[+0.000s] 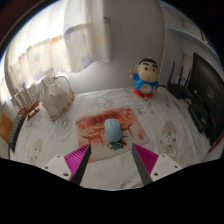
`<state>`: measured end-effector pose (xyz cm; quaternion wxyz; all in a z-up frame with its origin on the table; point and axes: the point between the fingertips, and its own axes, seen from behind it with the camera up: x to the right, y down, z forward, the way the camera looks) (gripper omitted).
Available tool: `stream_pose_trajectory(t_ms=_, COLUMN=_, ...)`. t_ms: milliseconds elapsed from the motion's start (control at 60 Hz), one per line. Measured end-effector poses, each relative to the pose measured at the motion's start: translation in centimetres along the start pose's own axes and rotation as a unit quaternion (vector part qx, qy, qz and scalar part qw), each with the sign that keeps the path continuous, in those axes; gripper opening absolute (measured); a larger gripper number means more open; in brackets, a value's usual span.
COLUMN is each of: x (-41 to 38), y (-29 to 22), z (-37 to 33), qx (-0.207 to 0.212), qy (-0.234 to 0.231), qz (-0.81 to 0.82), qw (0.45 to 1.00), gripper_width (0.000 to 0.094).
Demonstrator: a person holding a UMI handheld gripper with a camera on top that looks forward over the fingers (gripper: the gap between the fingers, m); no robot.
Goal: Arrange mouse
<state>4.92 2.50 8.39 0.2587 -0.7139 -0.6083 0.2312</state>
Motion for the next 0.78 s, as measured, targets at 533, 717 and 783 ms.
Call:
stream_pose_trajectory(t_ms=533, x=-0.4, y=7.0, z=-8.7, qx=-0.012, qy=0.000, qz=-0.023, qw=1.000, gripper_width=0.0846)
stream_pose_trajectory(t_ms=717, x=-0.4, y=5.1, z=-8.5, qx=0.013, qy=0.010, qz=-0.062, qw=0.998, gripper_width=0.0848)
stream_pose_trajectory(t_ms=783, x=-0.9, y=5.1, z=-8.4, qx=0.009, qy=0.004, qz=-0.062, qw=0.998, gripper_width=0.0846)
